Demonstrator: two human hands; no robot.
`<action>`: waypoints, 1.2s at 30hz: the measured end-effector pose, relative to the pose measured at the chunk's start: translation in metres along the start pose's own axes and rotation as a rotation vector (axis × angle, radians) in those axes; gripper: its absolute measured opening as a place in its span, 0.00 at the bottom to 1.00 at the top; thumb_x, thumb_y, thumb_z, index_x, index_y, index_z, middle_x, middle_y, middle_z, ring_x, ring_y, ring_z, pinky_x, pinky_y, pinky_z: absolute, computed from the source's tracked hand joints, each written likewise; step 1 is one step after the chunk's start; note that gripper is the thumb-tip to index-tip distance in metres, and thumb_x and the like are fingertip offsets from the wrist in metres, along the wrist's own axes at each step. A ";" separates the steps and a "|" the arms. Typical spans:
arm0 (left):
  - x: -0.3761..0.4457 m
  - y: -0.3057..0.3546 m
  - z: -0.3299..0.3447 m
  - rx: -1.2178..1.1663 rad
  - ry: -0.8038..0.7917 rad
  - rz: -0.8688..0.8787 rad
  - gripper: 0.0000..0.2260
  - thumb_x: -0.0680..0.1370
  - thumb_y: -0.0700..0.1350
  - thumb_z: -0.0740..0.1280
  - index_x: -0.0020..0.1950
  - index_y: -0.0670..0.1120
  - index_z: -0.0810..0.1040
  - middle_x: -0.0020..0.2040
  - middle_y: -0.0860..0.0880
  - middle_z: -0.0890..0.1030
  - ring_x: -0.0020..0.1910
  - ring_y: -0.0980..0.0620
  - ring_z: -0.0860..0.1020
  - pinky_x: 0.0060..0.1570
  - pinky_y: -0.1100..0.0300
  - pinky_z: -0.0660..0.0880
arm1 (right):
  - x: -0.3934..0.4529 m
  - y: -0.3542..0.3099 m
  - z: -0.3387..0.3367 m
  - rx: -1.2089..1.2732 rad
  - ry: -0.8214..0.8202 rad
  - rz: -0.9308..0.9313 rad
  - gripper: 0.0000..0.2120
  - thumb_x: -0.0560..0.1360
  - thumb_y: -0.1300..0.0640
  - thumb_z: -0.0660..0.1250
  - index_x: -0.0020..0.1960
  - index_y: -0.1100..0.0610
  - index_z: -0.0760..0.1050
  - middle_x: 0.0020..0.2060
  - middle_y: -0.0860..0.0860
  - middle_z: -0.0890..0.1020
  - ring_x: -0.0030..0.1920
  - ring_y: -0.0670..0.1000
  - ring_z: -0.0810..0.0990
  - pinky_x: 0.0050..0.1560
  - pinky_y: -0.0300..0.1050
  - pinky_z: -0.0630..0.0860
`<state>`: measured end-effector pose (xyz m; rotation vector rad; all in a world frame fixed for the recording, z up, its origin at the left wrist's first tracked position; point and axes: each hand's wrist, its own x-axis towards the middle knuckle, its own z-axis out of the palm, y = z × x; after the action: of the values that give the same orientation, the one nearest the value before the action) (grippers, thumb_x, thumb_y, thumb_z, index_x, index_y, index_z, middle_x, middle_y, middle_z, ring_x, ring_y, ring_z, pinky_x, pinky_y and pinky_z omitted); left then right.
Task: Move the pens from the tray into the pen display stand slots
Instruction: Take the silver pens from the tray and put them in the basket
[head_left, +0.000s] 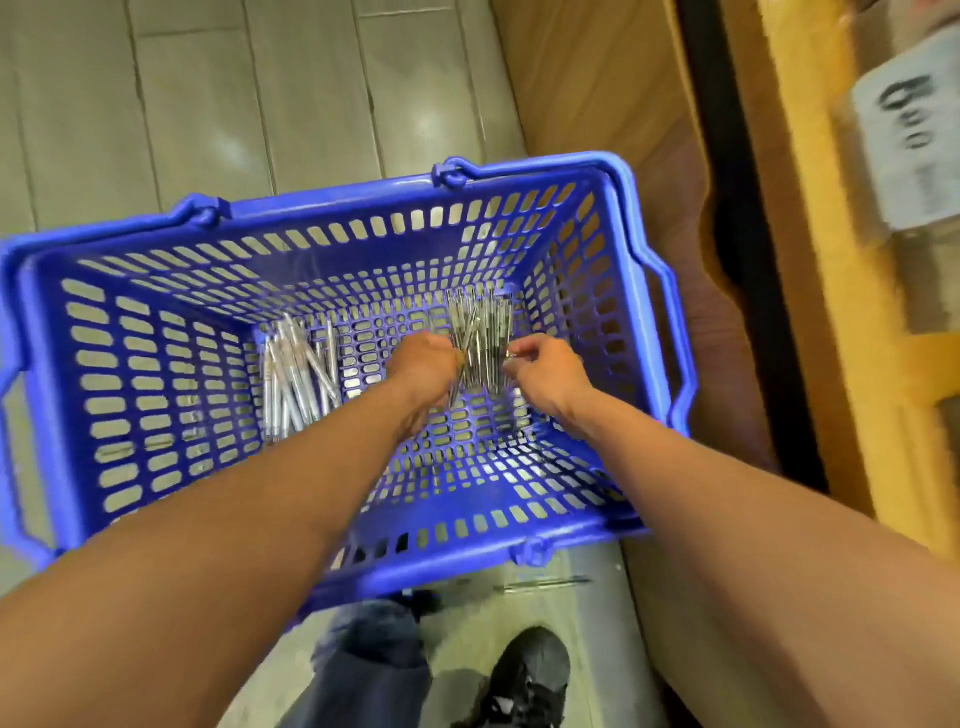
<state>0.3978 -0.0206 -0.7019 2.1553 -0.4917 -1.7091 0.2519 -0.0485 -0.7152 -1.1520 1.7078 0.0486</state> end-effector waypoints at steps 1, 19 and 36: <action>-0.018 0.001 -0.005 -0.057 -0.017 0.003 0.05 0.80 0.36 0.64 0.52 0.45 0.77 0.45 0.48 0.78 0.44 0.49 0.78 0.45 0.52 0.80 | -0.018 0.002 -0.003 0.100 0.004 0.003 0.10 0.76 0.61 0.68 0.57 0.57 0.77 0.49 0.56 0.83 0.48 0.56 0.81 0.46 0.46 0.74; -0.206 -0.055 0.004 -0.400 -0.150 0.063 0.05 0.81 0.41 0.63 0.50 0.48 0.78 0.42 0.50 0.84 0.36 0.54 0.79 0.35 0.63 0.73 | -0.193 0.194 0.021 -0.346 -0.058 -0.072 0.12 0.76 0.64 0.64 0.58 0.59 0.77 0.54 0.56 0.80 0.54 0.57 0.79 0.55 0.45 0.73; -0.186 -0.099 -0.002 -0.411 -0.299 0.094 0.13 0.72 0.49 0.67 0.53 0.45 0.79 0.46 0.45 0.86 0.37 0.55 0.81 0.34 0.66 0.76 | -0.100 0.255 0.084 -1.076 -0.364 -0.161 0.18 0.79 0.66 0.55 0.68 0.61 0.69 0.64 0.60 0.76 0.63 0.60 0.76 0.58 0.54 0.74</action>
<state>0.3658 0.1538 -0.5891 1.5797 -0.2776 -1.8943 0.1339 0.1990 -0.7982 -1.8874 1.2179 1.1131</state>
